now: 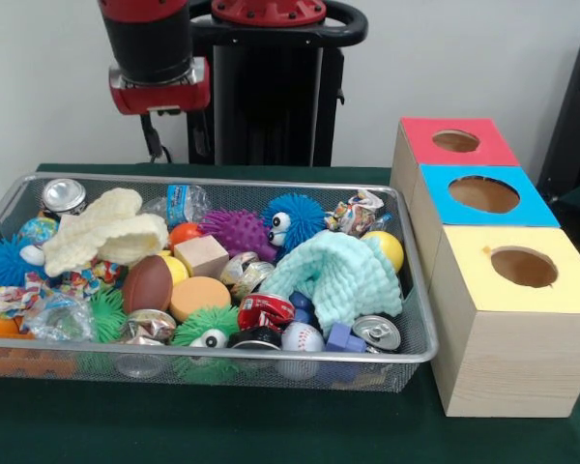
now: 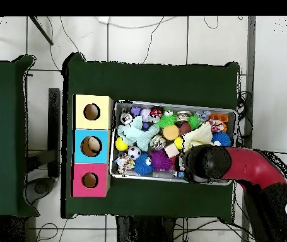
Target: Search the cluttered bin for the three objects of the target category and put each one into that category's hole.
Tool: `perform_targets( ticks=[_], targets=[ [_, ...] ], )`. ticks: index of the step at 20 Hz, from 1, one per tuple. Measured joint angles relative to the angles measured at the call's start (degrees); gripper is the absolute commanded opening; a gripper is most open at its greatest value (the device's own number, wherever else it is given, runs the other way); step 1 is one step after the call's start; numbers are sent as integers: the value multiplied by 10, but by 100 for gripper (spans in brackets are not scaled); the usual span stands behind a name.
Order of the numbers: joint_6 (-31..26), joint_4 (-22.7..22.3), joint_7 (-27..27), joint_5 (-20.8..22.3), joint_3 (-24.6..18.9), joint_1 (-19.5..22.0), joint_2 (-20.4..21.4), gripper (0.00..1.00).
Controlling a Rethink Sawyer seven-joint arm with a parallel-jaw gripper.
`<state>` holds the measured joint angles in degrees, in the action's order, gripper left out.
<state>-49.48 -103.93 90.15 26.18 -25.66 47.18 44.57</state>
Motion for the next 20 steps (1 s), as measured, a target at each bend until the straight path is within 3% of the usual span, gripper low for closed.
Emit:
perform_targets(
  ticks=[3,7,12,20],
  targets=[
    [0,13,0,0,-2,-6,20,100],
    [0,37,0,1,-3,-10,15,100],
    [0,77,0,1,-3,-14,-15,100],
    [0,164,0,1,-4,-14,-98,100]
  ],
)
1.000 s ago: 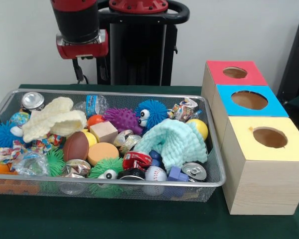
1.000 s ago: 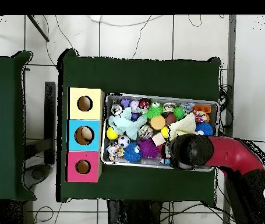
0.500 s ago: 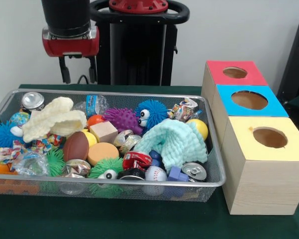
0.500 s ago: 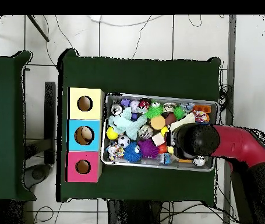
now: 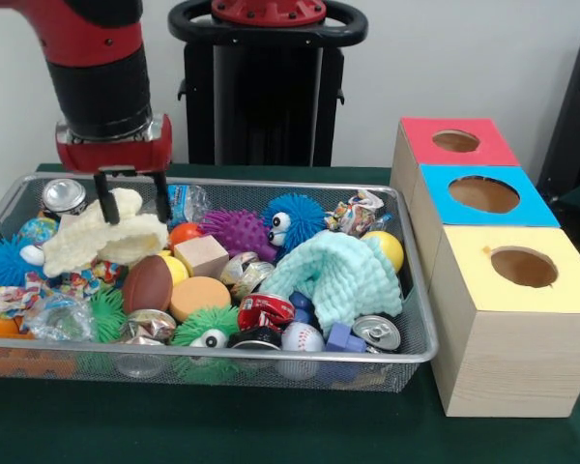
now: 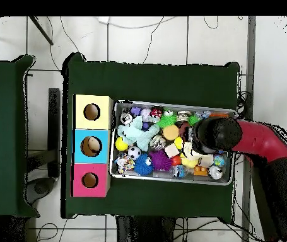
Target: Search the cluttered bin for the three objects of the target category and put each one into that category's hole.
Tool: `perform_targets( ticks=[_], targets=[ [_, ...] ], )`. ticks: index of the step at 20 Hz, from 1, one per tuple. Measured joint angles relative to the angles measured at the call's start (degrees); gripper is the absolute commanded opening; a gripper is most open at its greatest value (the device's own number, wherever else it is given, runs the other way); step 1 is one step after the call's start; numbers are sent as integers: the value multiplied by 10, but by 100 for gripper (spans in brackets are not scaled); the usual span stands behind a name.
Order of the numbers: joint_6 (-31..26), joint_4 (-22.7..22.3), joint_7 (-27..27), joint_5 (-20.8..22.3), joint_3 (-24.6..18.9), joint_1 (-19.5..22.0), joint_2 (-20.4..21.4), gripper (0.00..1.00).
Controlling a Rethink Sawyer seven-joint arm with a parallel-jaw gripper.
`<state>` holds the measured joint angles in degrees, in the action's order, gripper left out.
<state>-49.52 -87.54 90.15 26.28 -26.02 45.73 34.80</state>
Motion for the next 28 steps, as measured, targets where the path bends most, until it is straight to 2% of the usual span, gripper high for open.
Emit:
perform_targets(
  ticks=[13,14,22,28],
  targets=[
    [0,80,0,27,-6,0,-67,100],
    [0,83,0,27,-6,0,-70,0],
    [4,82,0,34,-11,1,-79,0],
    [21,65,0,37,-11,1,-67,0]
  ],
)
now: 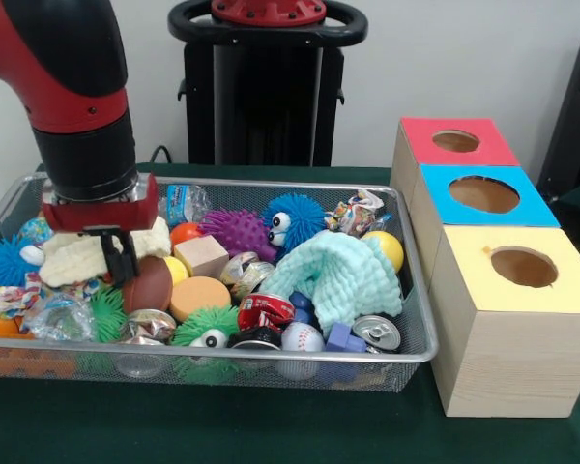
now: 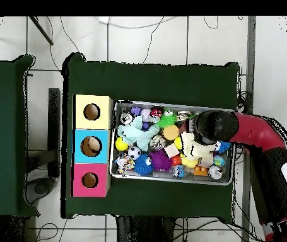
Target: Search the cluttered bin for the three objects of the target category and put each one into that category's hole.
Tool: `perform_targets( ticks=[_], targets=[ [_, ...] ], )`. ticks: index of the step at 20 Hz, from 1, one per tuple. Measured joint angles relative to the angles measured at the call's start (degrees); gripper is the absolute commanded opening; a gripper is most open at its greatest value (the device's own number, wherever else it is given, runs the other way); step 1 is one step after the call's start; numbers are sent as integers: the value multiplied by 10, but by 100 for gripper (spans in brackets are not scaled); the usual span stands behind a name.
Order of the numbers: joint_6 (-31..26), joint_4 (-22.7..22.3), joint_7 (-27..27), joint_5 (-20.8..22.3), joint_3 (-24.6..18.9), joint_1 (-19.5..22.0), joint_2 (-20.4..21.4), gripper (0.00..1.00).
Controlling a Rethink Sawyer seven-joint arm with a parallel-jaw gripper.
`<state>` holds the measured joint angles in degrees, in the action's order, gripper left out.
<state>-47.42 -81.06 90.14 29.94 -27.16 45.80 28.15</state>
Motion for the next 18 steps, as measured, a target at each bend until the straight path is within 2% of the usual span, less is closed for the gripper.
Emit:
perform_targets(
  ticks=[2,3,18],
  targets=[
    [5,-10,0,0,0,0,9,0],
    [16,-30,0,0,0,0,27,100],
    [53,-95,0,3,0,15,74,100]
  ],
)
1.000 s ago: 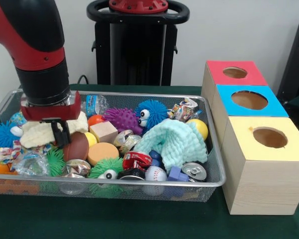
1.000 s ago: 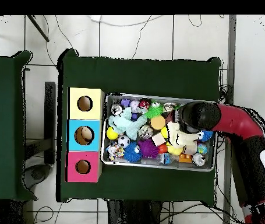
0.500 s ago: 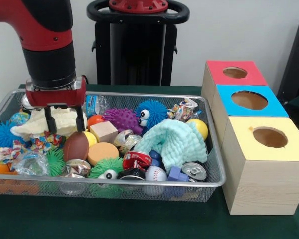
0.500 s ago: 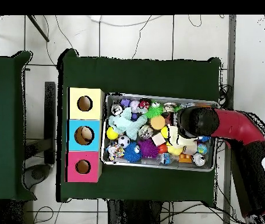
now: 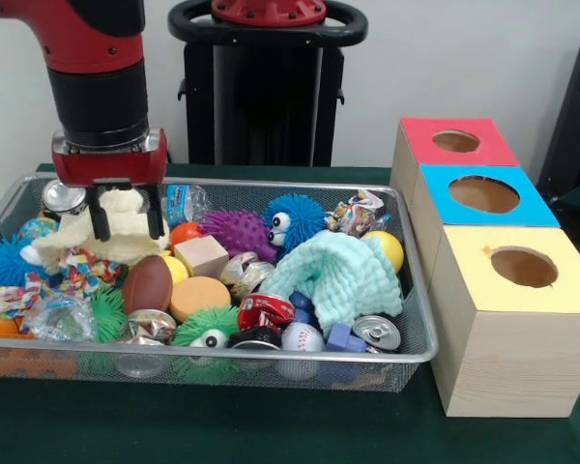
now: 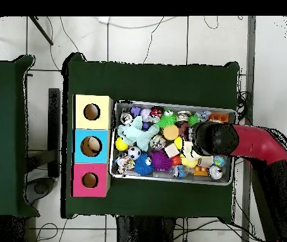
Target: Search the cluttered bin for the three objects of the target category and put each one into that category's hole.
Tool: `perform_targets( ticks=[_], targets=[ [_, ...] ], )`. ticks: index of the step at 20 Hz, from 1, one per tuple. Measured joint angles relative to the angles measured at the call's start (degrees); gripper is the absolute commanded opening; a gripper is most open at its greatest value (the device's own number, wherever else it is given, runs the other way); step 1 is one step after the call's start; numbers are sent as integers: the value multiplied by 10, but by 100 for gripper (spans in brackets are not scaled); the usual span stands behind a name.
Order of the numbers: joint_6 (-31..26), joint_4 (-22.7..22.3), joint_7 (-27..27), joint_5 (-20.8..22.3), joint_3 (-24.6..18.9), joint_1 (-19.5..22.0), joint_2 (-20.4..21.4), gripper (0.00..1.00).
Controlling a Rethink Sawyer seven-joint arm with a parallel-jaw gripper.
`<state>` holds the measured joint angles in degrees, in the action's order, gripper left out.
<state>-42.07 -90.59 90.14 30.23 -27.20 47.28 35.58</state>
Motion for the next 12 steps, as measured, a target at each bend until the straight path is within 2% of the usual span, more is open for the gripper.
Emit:
perform_targets(
  ticks=[7,12],
  targets=[
    [13,-21,0,3,0,25,1,100],
    [38,-26,0,21,0,43,-16,100]
  ],
)
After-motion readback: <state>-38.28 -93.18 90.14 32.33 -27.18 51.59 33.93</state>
